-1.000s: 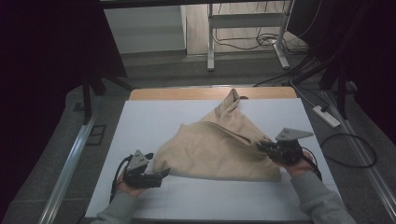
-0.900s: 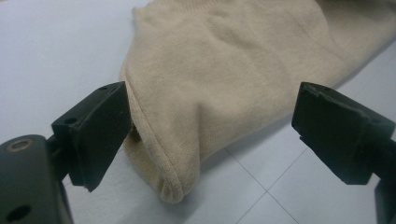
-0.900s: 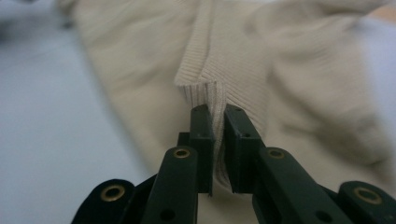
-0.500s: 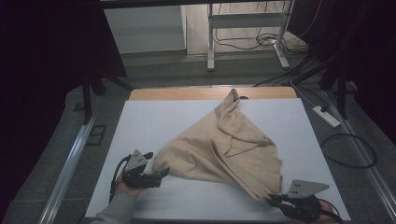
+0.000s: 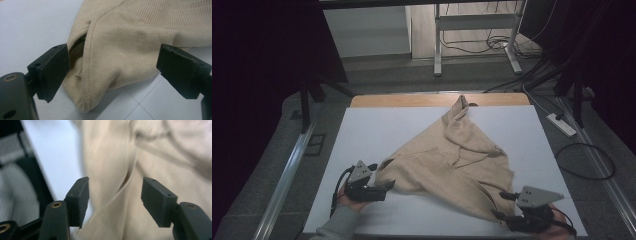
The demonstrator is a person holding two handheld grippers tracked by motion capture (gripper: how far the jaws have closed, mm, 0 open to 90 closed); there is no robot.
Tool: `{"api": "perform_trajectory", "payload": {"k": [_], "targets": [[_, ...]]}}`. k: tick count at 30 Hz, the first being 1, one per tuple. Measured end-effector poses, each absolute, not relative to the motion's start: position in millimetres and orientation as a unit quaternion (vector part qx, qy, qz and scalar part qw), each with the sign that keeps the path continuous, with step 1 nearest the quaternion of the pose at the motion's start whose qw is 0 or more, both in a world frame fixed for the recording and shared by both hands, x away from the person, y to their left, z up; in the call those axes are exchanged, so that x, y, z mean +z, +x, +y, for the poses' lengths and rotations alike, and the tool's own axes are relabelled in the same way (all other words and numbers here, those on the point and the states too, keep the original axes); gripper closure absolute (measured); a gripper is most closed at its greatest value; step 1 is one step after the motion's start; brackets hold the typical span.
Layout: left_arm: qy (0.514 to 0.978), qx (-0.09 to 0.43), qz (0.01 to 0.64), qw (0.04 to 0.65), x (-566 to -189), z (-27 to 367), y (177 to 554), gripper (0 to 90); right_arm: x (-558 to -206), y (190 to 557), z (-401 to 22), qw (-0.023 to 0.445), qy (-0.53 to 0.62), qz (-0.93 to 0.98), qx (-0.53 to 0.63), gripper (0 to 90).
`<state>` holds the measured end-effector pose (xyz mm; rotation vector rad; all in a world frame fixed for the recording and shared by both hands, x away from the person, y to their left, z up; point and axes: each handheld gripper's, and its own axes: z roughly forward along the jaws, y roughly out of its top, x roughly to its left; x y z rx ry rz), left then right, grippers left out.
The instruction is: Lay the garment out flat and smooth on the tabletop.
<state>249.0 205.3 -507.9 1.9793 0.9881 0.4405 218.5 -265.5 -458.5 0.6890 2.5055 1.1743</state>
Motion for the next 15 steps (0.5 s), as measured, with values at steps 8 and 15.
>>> {"api": "perform_trajectory", "payload": {"k": [8,15], "targets": [[0.794,0.176,0.396,0.427,-509,205,249,11.8,-454,288,-201,0.146,0.244,0.870,0.403,37.3],[0.795,0.174,0.395,0.426,-510,206,249,11.8,-477,339,-139,0.135,0.245,0.887,0.367,36.3]]}}
